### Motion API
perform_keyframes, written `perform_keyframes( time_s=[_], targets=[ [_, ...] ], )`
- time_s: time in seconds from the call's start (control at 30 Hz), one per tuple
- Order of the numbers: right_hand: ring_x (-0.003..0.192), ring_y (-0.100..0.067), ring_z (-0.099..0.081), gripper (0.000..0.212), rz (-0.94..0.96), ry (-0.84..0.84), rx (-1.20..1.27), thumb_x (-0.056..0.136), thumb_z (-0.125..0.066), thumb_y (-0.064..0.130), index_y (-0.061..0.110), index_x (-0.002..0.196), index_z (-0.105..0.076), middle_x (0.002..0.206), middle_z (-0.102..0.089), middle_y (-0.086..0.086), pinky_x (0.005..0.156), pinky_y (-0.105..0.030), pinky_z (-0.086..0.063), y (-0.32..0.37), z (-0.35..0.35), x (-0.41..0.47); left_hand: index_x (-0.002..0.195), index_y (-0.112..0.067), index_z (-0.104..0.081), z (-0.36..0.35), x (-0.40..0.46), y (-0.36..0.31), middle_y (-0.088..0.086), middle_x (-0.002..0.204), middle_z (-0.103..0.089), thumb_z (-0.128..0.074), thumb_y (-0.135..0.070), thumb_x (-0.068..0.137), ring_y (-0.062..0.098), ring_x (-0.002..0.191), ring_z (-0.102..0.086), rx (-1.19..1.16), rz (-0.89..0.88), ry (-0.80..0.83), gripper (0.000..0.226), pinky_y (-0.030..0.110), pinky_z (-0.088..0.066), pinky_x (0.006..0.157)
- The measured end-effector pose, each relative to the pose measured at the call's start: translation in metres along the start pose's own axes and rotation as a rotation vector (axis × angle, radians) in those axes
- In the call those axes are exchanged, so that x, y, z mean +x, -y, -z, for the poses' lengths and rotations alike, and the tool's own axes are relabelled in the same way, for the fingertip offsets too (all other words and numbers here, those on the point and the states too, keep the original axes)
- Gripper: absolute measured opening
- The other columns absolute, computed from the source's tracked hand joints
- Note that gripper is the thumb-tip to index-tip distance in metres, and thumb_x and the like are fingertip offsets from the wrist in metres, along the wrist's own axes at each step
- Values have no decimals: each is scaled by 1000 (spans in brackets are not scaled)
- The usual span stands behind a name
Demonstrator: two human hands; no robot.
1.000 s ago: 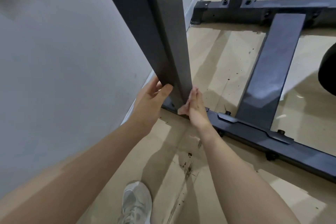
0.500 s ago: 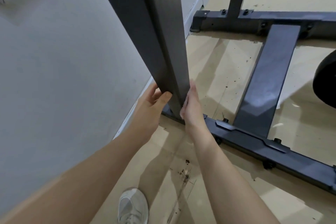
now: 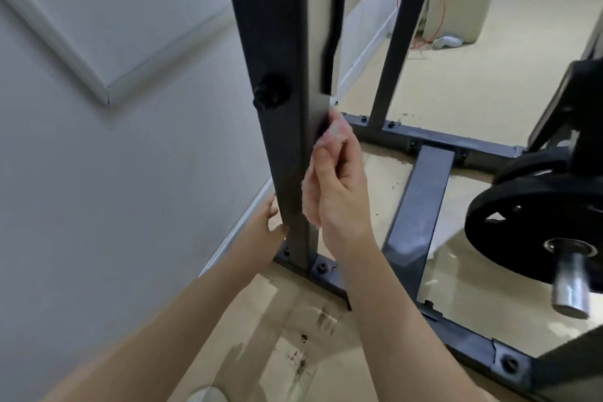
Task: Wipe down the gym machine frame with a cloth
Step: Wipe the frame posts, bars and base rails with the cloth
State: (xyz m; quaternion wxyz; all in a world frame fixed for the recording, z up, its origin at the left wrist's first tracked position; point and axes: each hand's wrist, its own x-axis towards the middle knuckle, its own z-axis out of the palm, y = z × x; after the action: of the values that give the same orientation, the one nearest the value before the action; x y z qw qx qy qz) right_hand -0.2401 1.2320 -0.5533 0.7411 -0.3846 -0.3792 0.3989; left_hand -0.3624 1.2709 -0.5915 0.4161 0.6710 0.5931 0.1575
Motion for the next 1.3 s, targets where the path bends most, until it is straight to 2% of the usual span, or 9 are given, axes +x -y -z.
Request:
perform_keyframes(
  time_s=[0.17, 0.27, 0.4, 0.53, 0.7, 0.87, 1.07, 1.17, 1.3],
  targets=[
    [71, -11, -56, 48, -105, 49, 17, 91, -49, 41, 32, 138, -44, 81, -58, 2, 63, -20, -50, 14, 0, -6, 133, -28, -45, 46, -44, -71, -18, 124, -58, -34, -17, 102, 2, 117, -54, -392, -471, -117, 34, 26, -44, 100],
    [73, -22, -56, 33, -163, 44, 105, 96, -48, 15, 17, 129, -49, 81, -55, -5, 59, -18, -51, 27, 2, -12, 125, -29, -48, 54, -55, -107, -27, 107, -64, -39, -9, 100, -4, 106, -58, -447, -625, -152, 33, 13, -46, 88],
    [76, -17, -53, 24, 41, 23, 134, 97, -46, -1, 6, 120, -50, 85, -49, -9, 70, -21, -50, 59, -13, -4, 113, -32, -54, 57, -55, -118, -27, 94, -67, -51, 1, 92, -5, 95, -62, -382, -580, -249, 40, 9, -47, 78],
    [86, -27, -53, 17, 221, -206, 24, 99, -40, -3, 6, 96, -53, 94, -54, -16, 82, -42, -48, 82, -14, -3, 111, -34, -51, 67, -60, -122, -21, 93, -65, -57, -8, 91, -1, 90, -64, -264, -511, -229, 34, 12, -49, 83],
    [80, -14, -53, 39, 421, -21, -401, 101, -36, 27, 6, 131, -48, 94, -57, -11, 74, -21, -43, 113, -32, 4, 113, -31, -54, 71, -68, -129, -10, 101, -67, -64, -9, 87, 12, 95, -66, -275, -419, -242, 36, 34, -51, 93],
    [71, 7, -48, 55, 427, -99, -508, 99, -28, 41, -2, 122, -55, 87, -58, -12, 63, -11, -38, 94, -39, -9, 131, -30, -40, 91, -87, -146, -6, 134, -49, -52, 5, 87, 11, 122, -49, -295, -526, -237, 57, 36, -41, 106],
    [102, -13, -62, 42, 593, -52, -439, 99, -35, 22, 10, 138, -45, 123, -62, -15, 81, -15, -49, 131, -54, 4, 134, -35, -32, 114, -117, -203, -9, 139, -47, -39, -9, 97, 4, 123, -49, -453, -796, -291, 45, 25, -39, 107],
    [64, -5, -51, 25, 391, -23, -332, 100, -37, 28, 23, 98, -62, 69, -54, 5, 60, -15, -41, 130, -33, -11, 143, -32, -23, 115, -118, -227, -4, 136, -51, -42, -13, 99, 7, 113, -57, -356, -811, -316, 52, 22, -44, 101],
    [48, -4, -38, 26, 433, -128, -237, 104, -32, 12, 17, 89, -54, 55, -39, 3, 46, -15, -32, 178, -24, 5, 144, -40, -25, 122, -115, -236, -4, 125, -61, -58, -8, 91, 11, 108, -62, -271, -723, -370, 70, 31, -50, 96]
  ],
)
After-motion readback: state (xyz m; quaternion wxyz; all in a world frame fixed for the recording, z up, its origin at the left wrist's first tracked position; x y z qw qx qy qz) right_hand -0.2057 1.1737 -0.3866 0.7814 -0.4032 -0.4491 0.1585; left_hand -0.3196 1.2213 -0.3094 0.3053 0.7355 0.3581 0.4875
